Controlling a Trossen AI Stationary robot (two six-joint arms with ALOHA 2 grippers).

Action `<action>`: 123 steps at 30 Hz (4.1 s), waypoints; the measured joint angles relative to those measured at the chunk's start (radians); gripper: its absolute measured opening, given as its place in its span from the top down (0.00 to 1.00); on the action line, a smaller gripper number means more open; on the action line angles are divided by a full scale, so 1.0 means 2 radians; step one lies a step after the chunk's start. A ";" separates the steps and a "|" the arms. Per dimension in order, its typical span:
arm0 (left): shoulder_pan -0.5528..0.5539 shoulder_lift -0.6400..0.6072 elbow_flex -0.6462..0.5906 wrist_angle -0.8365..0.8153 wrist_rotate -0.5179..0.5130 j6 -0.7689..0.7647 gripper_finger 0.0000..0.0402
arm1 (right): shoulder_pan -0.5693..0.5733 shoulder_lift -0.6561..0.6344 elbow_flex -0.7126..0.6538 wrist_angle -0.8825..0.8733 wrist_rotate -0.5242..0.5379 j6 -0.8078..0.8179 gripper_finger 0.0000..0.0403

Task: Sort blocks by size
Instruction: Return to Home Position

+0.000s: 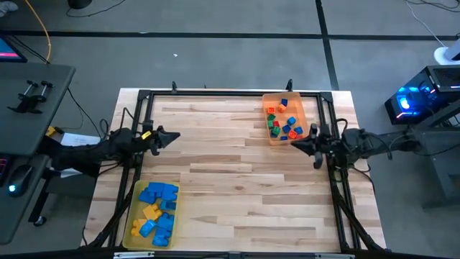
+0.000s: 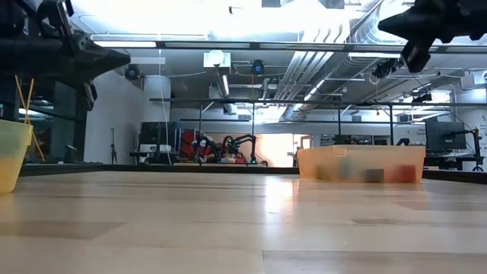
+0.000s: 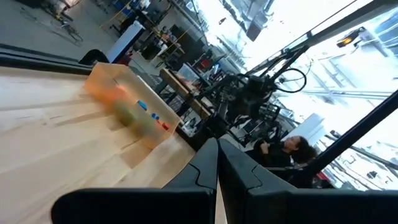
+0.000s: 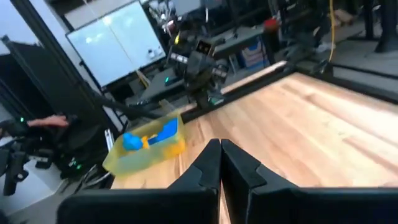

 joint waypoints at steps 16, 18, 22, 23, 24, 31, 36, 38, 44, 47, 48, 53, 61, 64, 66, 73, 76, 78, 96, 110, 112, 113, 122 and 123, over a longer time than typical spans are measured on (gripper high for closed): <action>0.001 -0.029 0.000 -0.060 -0.001 0.000 1.00 | -0.044 -0.002 -0.156 0.283 -0.059 0.011 1.00; 0.001 -0.029 0.000 -0.060 -0.001 0.000 1.00 | -0.044 0.000 -0.157 0.267 -0.060 -0.004 1.00; 0.001 -0.029 0.000 -0.060 -0.002 0.000 1.00 | -0.044 -0.002 -0.159 0.212 -0.061 -0.052 1.00; 0.001 -0.029 0.000 -0.060 -0.002 0.000 1.00 | -0.044 -0.001 -0.159 0.185 -0.061 -0.065 1.00; 0.001 -0.029 0.000 -0.060 -0.002 0.000 1.00 | -0.044 -0.001 -0.159 0.156 -0.061 -0.078 1.00; -0.001 -0.029 0.000 -0.060 -0.002 0.000 1.00 | -0.044 0.006 -0.158 0.047 -0.071 -0.099 1.00; -0.006 -0.029 0.000 -0.060 -0.002 0.000 1.00 | -0.044 0.005 -0.158 0.047 -0.072 -0.099 1.00; -0.007 -0.029 0.000 -0.060 -0.002 0.000 1.00 | -0.044 -0.013 -0.158 0.046 -0.073 -0.099 1.00; -0.007 -0.029 0.000 -0.060 -0.002 0.000 1.00 | -0.044 -0.130 -0.159 0.050 -0.075 -0.099 0.99; -0.007 -0.029 0.000 -0.059 -0.002 0.000 1.00 | -0.046 -0.161 -0.159 0.076 -0.076 -0.099 0.99; -0.007 -0.029 -0.001 -0.060 -0.001 0.001 1.00 | -0.047 -0.161 -0.159 0.080 -0.076 -0.099 0.99; -0.007 -0.029 -0.001 -0.059 -0.002 0.000 1.00 | -0.053 -0.161 -0.159 0.100 -0.078 -0.099 0.99; -0.007 -0.029 -0.001 -0.060 -0.002 0.000 1.00 | -0.060 -0.155 -0.159 0.088 -0.078 -0.099 0.99; -0.007 -0.027 -0.001 -0.060 -0.002 0.000 1.00 | -0.060 -0.154 -0.159 0.075 -0.078 -0.099 0.99; -0.007 -0.027 -0.001 -0.060 -0.002 0.000 1.00 | -0.060 -0.154 -0.159 0.073 -0.079 -0.099 0.99; -0.007 -0.027 -0.001 -0.060 -0.002 0.000 1.00 | -0.060 -0.154 -0.160 0.051 -0.079 -0.099 0.99; -0.007 -0.026 -0.001 -0.060 -0.002 0.000 1.00 | -0.060 -0.154 -0.160 0.050 -0.079 -0.099 0.99; -0.007 -0.026 -0.001 -0.060 -0.002 0.000 1.00 | -0.060 -0.154 -0.160 0.050 -0.079 -0.099 0.99; -0.007 -0.026 -0.001 -0.060 -0.002 0.000 1.00 | -0.060 -0.154 -0.160 0.051 -0.079 -0.099 0.99; -0.007 -0.026 -0.001 -0.060 -0.002 0.000 1.00 | -0.060 -0.154 -0.160 0.051 -0.079 -0.099 0.99; -0.007 -0.026 -0.001 -0.060 -0.002 0.000 1.00 | -0.060 -0.154 -0.160 0.051 -0.079 -0.099 0.99; -0.007 -0.026 -0.001 -0.060 -0.002 0.000 1.00 | -0.060 -0.154 -0.160 0.051 -0.079 -0.099 0.99; -0.007 -0.026 -0.001 -0.060 -0.002 0.000 1.00 | -0.060 -0.154 -0.160 0.051 -0.079 -0.099 0.99; -0.007 -0.026 -0.001 -0.060 -0.002 0.000 1.00 | -0.060 -0.154 -0.160 0.051 -0.079 -0.099 0.99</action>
